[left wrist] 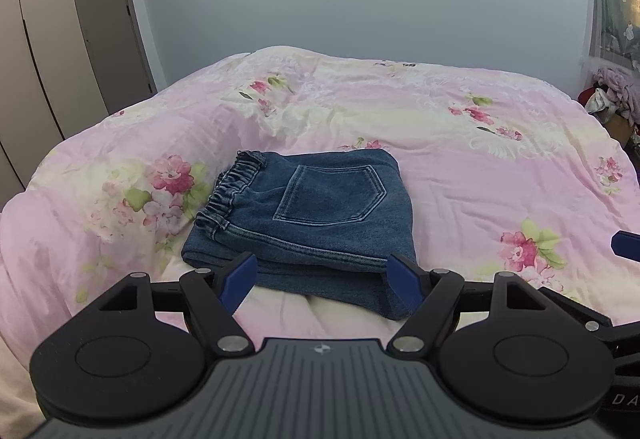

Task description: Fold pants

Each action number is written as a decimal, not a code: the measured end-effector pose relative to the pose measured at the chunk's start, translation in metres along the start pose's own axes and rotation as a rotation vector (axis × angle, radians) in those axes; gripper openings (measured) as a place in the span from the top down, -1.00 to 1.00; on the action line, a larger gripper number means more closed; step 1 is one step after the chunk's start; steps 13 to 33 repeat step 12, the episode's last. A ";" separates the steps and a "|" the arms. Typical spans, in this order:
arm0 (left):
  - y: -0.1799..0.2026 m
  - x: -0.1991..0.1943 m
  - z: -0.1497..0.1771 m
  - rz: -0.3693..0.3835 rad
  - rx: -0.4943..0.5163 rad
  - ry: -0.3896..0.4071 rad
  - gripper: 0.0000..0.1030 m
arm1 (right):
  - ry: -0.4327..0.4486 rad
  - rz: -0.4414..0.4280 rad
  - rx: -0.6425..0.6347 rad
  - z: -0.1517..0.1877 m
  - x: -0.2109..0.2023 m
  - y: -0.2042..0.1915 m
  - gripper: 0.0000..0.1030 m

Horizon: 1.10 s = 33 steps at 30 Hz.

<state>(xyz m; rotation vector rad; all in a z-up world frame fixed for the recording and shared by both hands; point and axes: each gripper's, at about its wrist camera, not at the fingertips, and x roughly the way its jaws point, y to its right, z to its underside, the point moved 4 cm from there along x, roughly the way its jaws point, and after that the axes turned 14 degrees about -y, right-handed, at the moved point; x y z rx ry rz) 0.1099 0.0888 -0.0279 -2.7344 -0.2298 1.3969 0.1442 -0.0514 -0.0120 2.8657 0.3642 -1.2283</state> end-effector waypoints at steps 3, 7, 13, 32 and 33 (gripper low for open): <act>0.000 0.000 0.000 -0.002 0.002 0.000 -0.69 | 0.000 -0.001 0.004 -0.001 0.000 0.001 -0.91; 0.000 -0.001 -0.001 -0.004 0.008 0.002 -0.69 | 0.002 -0.002 0.005 -0.001 0.000 0.001 -0.91; 0.000 -0.003 -0.001 -0.006 0.003 0.008 -0.69 | 0.001 0.000 -0.001 -0.001 -0.001 0.001 -0.91; 0.000 -0.003 -0.001 -0.006 0.003 0.008 -0.69 | 0.001 0.000 -0.001 -0.001 -0.001 0.001 -0.91; 0.000 -0.003 -0.001 -0.006 0.003 0.008 -0.69 | 0.001 0.000 -0.001 -0.001 -0.001 0.001 -0.91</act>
